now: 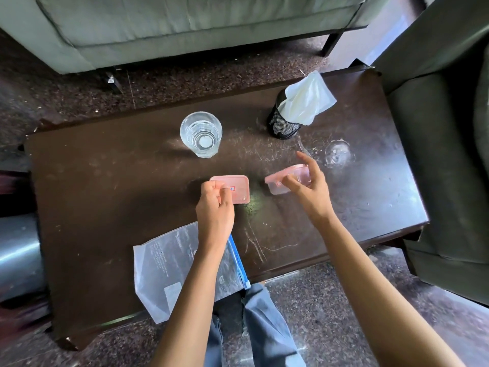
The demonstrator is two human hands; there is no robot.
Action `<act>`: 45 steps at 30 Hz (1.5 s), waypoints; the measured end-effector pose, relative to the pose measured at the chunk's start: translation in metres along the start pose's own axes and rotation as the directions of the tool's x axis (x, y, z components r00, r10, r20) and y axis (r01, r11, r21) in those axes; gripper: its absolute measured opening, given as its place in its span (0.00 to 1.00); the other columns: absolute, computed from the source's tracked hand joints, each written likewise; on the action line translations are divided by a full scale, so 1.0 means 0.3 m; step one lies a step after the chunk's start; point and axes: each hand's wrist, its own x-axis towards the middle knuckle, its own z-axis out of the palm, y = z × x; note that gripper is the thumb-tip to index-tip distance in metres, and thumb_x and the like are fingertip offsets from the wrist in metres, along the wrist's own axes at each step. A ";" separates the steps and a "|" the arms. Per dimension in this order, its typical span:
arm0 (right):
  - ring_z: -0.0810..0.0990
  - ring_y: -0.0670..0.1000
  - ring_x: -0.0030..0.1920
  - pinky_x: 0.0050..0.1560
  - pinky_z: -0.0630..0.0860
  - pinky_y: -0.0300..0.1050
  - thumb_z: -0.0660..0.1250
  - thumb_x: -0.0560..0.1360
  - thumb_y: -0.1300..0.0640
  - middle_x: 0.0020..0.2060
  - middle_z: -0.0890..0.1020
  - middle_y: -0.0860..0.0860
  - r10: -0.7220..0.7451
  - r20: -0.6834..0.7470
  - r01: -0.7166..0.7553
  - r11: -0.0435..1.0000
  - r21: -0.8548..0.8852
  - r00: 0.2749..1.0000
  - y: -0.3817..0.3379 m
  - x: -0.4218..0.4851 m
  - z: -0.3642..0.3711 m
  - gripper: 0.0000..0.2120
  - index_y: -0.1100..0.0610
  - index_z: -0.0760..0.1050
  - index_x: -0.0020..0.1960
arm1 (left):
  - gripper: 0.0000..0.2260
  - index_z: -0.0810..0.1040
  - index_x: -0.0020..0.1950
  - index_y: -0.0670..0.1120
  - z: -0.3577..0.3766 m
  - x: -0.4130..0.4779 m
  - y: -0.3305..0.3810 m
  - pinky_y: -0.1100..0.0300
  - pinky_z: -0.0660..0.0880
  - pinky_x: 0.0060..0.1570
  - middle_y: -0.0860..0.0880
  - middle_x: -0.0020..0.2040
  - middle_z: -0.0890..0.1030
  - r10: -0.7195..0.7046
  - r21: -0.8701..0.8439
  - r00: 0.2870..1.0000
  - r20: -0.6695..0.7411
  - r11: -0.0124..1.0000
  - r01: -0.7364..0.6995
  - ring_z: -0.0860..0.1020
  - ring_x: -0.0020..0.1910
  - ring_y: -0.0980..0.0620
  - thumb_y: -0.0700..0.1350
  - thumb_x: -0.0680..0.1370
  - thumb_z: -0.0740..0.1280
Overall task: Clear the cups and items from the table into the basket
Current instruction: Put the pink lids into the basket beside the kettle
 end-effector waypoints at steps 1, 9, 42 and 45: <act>0.78 0.54 0.53 0.57 0.78 0.56 0.73 0.64 0.50 0.58 0.75 0.56 -0.005 -0.007 0.005 0.997 0.079 1.000 0.003 0.000 0.008 0.27 0.38 0.72 0.61 | 0.11 0.70 0.60 0.40 0.003 0.001 0.004 0.67 0.69 0.47 0.42 0.61 0.77 0.002 0.002 1.000 0.001 1.000 -0.002 0.77 0.56 0.47 0.45 0.81 0.59; 0.74 0.55 0.58 0.54 0.73 0.49 0.78 0.62 0.63 0.59 0.75 0.51 -0.143 -0.003 0.140 0.972 -0.188 0.990 0.130 0.002 0.057 0.24 0.59 0.68 0.52 | 0.10 0.70 0.60 0.42 0.013 0.021 0.010 0.62 0.72 0.50 0.43 0.62 0.77 -0.006 -0.005 1.000 0.001 1.000 0.006 0.77 0.57 0.47 0.45 0.81 0.59; 0.76 0.56 0.60 0.63 0.73 0.48 0.76 0.63 0.56 0.61 0.76 0.54 -0.475 0.377 0.600 0.712 -0.366 0.795 -0.373 -0.246 0.528 0.36 0.59 0.70 0.69 | 0.06 0.73 0.53 0.45 -0.589 0.087 -0.323 0.56 0.74 0.52 0.47 0.52 0.80 -0.119 -0.202 0.950 -0.290 0.977 0.061 0.80 0.52 0.48 0.44 0.79 0.60; 0.75 0.56 0.61 0.64 0.72 0.48 0.76 0.63 0.56 0.61 0.76 0.55 -0.505 0.405 0.634 0.706 -0.315 0.762 -0.528 -0.300 0.680 0.36 0.59 0.70 0.69 | 0.07 0.73 0.54 0.44 -0.741 0.099 -0.349 0.59 0.72 0.50 0.47 0.52 0.81 -0.150 -0.243 0.922 -0.357 0.968 0.063 0.80 0.51 0.48 0.44 0.80 0.60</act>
